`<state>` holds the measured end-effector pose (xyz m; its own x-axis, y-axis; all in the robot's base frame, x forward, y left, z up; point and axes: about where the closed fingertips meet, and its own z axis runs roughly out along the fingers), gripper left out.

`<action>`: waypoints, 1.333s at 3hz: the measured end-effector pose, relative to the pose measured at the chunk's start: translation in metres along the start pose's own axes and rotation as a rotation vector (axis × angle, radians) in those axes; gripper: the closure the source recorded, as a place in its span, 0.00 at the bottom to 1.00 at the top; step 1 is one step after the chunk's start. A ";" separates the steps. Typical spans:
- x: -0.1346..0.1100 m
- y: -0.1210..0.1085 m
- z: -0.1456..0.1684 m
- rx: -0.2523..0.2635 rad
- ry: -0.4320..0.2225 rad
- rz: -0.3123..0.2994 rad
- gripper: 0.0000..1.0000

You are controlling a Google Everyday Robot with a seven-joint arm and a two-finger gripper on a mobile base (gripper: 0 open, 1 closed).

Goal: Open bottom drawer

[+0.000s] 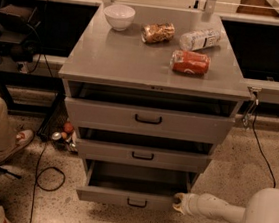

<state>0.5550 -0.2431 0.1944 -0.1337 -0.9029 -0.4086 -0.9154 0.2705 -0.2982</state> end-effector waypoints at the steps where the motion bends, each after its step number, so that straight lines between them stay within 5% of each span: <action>1: 0.006 0.016 -0.004 0.011 -0.003 0.033 1.00; 4: 0.013 0.042 -0.012 0.017 -0.006 0.095 1.00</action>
Offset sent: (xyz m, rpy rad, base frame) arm -0.2346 -0.0249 -0.0590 0.1879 0.0644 -0.4472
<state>0.5102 -0.2475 0.1865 -0.2172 -0.8708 -0.4411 -0.8921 0.3605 -0.2724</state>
